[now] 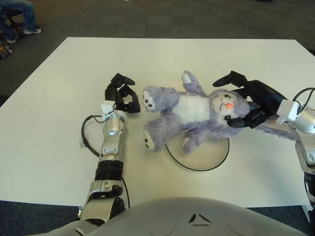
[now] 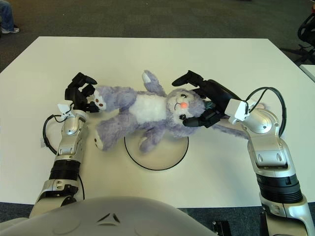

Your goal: Put the doll into the plate.

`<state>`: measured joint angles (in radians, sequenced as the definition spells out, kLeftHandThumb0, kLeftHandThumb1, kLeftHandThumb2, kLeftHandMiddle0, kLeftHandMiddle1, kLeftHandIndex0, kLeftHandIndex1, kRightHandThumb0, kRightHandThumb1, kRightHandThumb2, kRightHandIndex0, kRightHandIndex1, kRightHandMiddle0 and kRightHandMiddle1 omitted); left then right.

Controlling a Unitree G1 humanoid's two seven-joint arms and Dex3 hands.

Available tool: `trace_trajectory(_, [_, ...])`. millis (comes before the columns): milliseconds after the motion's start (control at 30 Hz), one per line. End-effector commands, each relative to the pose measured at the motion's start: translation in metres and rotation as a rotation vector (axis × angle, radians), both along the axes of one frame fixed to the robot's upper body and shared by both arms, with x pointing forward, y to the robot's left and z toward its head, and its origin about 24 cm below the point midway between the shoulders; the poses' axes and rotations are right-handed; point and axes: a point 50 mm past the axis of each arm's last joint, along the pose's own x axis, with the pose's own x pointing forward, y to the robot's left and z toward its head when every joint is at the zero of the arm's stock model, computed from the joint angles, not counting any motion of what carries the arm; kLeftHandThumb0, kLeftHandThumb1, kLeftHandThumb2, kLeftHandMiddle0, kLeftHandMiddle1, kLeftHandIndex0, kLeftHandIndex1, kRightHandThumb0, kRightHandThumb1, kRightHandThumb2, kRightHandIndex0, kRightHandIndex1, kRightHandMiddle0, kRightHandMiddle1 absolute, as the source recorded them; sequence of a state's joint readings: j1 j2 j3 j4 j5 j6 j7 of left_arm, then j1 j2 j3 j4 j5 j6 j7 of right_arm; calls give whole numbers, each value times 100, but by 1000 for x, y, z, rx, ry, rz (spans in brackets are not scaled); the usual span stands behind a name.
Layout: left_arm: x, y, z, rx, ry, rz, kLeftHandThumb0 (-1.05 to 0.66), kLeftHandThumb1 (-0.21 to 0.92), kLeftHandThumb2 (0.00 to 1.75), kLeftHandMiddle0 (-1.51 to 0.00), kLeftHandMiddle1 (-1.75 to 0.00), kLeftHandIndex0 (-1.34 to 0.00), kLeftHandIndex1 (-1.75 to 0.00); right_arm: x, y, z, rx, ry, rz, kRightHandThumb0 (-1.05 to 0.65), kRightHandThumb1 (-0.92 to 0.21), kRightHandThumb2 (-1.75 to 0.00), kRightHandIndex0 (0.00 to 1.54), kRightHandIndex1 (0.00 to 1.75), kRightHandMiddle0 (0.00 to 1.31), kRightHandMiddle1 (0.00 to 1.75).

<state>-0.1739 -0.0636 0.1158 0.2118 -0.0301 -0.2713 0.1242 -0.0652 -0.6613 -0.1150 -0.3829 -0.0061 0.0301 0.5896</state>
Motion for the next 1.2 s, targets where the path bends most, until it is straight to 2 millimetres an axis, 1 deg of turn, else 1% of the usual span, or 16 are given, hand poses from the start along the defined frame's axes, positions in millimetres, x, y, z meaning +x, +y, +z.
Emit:
trace_trajectory(0, [-6,1,-15,-6,64,7,-1,-10,175,-93,-175,-74,-163,2,-3,4,-8,-70,-36,-83,-54,-56,112,175,0,57])
trace_trajectory(167, [-6,1,-15,-5,64,8,-1,-10,175,-93,-175,-74,-163,3,-4,2,-11,-83,-54,-80,-54,-54,110,175,0,38])
trace_trajectory(300, [-6,1,-15,-2,64,10,-1,-9,175,-93,-175,-73,-164,3,-5,0,5,-74,-57,-75,-52,-54,110,175,0,30])
trace_trajectory(467, [-6,1,-15,-1,63,10,-1,-10,175,-93,-175,-75,-162,4,-7,-1,-6,-83,-73,-73,-49,-58,111,175,0,31])
trace_trajectory(633, [-6,1,-15,-5,60,8,-1,-10,175,-94,-175,-75,-162,4,-8,-2,-25,-94,-90,-74,-48,-60,110,175,0,39])
trace_trajectory(733, [-6,1,-15,-8,61,10,-1,-10,175,-94,-175,-75,-161,5,-8,-3,-29,-101,-94,-77,-51,-59,111,175,0,45])
trace_trajectory(833, [-6,1,-15,-9,63,14,-1,-10,175,-94,-175,-75,-162,4,-7,-4,-34,-127,-93,-81,-57,-54,110,175,0,51])
trace_trajectory(867, [-6,1,-15,-9,64,15,-1,-10,175,-94,-175,-75,-162,3,-6,-4,-36,-136,-91,-83,-62,-52,99,175,0,51])
trace_trajectory(900, [-6,1,-15,-10,64,16,-1,-10,175,-94,-175,-75,-162,3,-6,-4,-37,-141,-90,-84,-65,-50,92,175,0,51])
trace_trajectory(967, [-6,1,-15,-11,64,14,-1,-10,175,-94,-175,-75,-162,2,-5,-4,-46,-155,-77,-85,-68,-48,86,175,0,50])
trace_trajectory(1000, [-6,1,-15,-11,63,13,-1,-10,175,-94,-175,-75,-162,2,-5,-3,-53,-163,-67,-86,-71,-47,75,160,0,49])
trace_trajectory(1033, [-6,1,-15,-12,63,12,-1,-10,175,-94,-175,-75,-162,2,-5,-3,-57,-169,-60,-87,-77,-42,61,133,0,47])
trace_trajectory(1067, [-6,1,-15,-12,62,12,-1,-10,175,-94,-175,-75,-162,2,-5,-3,-64,-178,-47,-88,-81,-39,53,115,0,46])
trace_trajectory(1100, [-6,1,-15,-12,62,12,-1,-10,175,-94,-175,-75,-162,2,-5,-3,-68,-183,-39,-88,-83,-37,47,104,0,45])
trace_trajectory(1133, [-6,1,-15,-12,62,13,-1,-10,175,-94,-175,-75,-162,2,-5,-3,-70,-186,-33,-89,-86,-35,40,83,0,44])
trace_trajectory(1167, [-6,1,-15,-12,62,13,-1,-10,175,-94,-175,-75,-161,1,-4,-4,-75,-192,-22,-89,-88,-33,37,69,0,44])
